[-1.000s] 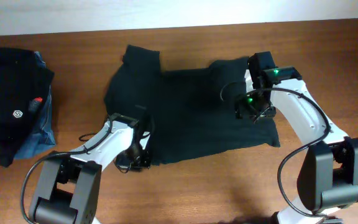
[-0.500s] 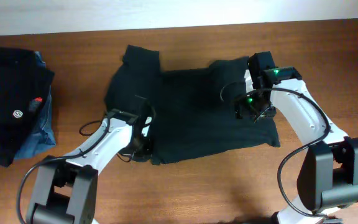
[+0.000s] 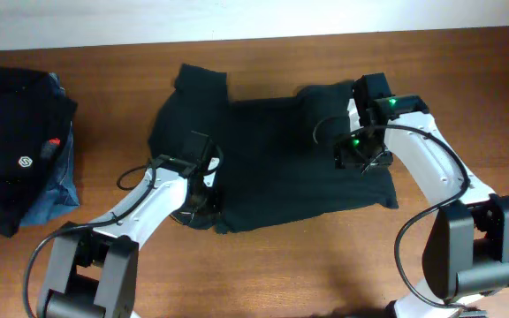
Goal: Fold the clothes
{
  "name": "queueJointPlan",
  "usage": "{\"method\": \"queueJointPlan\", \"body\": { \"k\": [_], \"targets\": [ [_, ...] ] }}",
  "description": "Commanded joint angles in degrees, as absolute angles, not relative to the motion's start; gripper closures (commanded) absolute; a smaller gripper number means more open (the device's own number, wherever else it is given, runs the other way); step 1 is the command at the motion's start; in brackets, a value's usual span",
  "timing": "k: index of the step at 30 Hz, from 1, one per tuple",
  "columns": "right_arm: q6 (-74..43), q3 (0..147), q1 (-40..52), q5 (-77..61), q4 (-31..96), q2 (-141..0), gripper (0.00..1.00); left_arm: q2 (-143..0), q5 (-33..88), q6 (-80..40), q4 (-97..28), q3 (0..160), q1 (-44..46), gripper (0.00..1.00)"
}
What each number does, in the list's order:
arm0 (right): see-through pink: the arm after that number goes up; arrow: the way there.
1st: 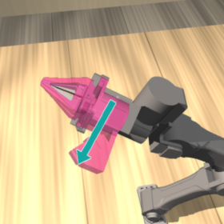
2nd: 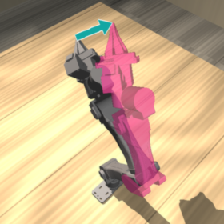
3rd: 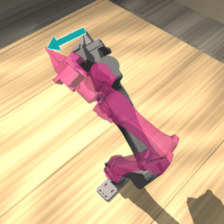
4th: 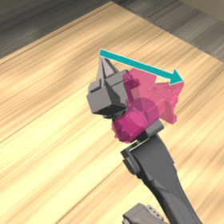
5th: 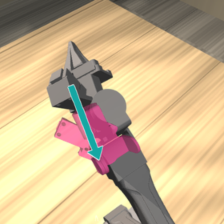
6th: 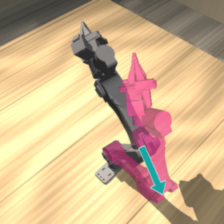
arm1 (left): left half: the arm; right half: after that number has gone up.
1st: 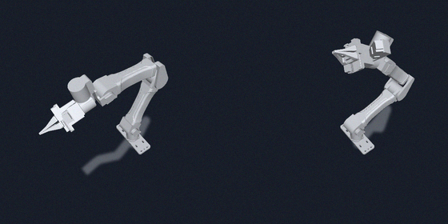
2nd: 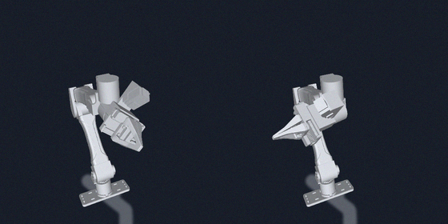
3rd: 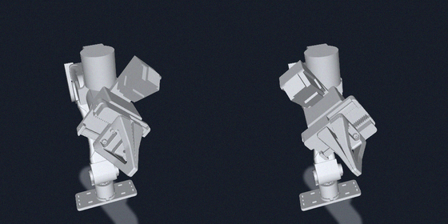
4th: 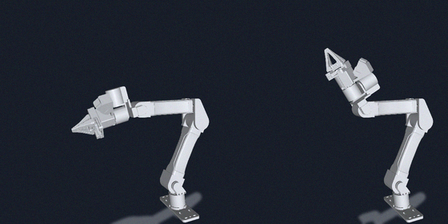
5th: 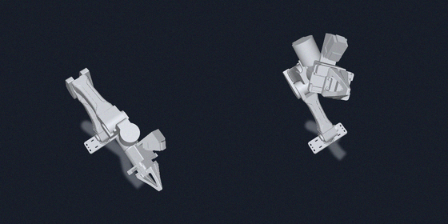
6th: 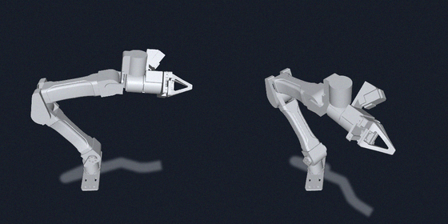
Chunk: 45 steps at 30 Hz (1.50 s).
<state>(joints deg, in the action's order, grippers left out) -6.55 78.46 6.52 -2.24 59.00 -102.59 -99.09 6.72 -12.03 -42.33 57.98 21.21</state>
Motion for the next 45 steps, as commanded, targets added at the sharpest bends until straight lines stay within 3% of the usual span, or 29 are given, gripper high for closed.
{"method": "queueJointPlan", "body": {
  "k": [1, 11, 22, 33, 45],
  "targets": [
    [-6.24, 79.29, 6.24, -0.8, 58.81, -101.56, 0.33, -97.8, 7.84, -12.75, -42.24, 56.84, 21.34, 0.99],
    [-6.24, 79.29, 6.24, -0.82, 58.67, -101.56, 0.34, -97.8, 7.62, -12.95, -37.74, 50.63, 21.34, 0.99],
    [-6.24, 79.29, 6.24, -0.84, 58.39, -101.56, 0.33, -97.8, 5.43, -29.85, -42.85, 43.9, 21.32, 0.99],
    [-6.24, 79.29, 6.24, -0.84, 58.39, -101.56, 0.34, -97.8, 10.68, -25.98, -57.71, 43.9, 21.32, 0.99],
    [-6.0, 79.46, 6.24, -0.89, 56.36, -101.56, 0.33, -96.49, 7.07, -24.23, -59.05, 57.49, 21.23, 0.99]
  ]
}}
